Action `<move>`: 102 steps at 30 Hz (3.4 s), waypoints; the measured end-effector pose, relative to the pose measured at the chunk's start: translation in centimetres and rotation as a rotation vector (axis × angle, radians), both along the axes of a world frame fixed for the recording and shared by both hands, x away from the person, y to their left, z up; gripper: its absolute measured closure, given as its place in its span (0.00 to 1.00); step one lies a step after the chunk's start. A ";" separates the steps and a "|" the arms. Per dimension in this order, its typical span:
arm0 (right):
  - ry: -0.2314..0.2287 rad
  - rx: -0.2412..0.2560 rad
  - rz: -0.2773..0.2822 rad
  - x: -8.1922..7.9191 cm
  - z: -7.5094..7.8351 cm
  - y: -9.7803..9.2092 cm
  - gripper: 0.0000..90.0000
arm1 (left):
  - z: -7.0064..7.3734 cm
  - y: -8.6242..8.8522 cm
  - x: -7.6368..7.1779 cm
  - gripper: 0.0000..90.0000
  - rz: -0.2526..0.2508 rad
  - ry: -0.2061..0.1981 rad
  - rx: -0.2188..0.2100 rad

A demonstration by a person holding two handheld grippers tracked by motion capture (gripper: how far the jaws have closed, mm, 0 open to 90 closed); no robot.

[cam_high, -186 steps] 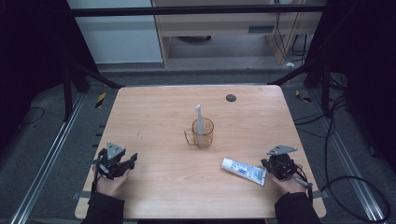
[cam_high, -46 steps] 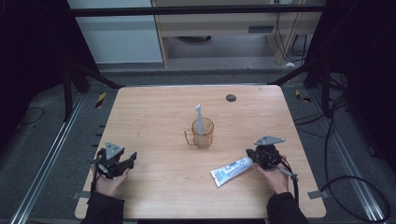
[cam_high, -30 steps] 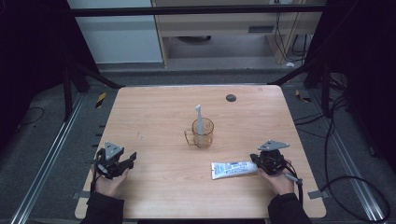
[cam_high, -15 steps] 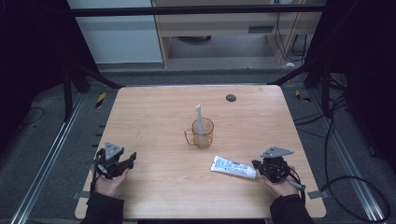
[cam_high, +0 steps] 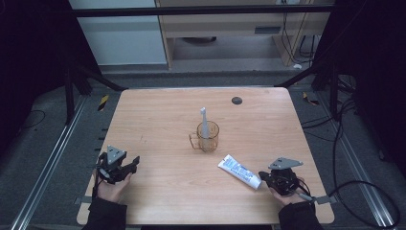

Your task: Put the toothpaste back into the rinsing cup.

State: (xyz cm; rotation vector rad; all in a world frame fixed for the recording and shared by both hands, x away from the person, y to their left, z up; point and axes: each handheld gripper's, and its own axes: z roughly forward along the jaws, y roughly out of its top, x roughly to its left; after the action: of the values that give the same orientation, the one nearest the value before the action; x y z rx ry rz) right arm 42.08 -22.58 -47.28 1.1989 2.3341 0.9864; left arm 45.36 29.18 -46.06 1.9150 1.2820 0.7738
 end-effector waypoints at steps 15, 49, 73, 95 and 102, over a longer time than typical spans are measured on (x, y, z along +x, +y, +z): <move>0.011 -0.009 0.012 -0.3 0.0 0.6 0.99 | 0.0 -0.1 0.0 0.49 -0.003 0.000 0.005; 0.067 -0.090 -0.008 3.7 5.5 4.6 0.50 | -0.3 -0.4 0.4 0.46 -0.008 0.026 0.023; 0.185 -0.150 0.018 5.4 3.0 7.5 0.40 | -0.4 -0.4 0.4 0.46 -0.011 0.028 0.028; 0.284 -0.213 0.028 6.3 0.6 8.4 0.41 | -0.4 -0.4 0.4 0.46 -0.013 0.027 0.028; 0.317 -0.201 0.028 6.5 0.2 8.3 0.46 | -0.4 -0.4 0.4 0.46 -0.011 0.027 0.026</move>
State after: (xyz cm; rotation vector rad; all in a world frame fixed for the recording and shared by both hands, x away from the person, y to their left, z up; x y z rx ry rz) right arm 48.60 -14.30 -47.13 1.3226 2.6228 0.5839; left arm 45.75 28.82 -46.47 1.9579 1.2820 0.7652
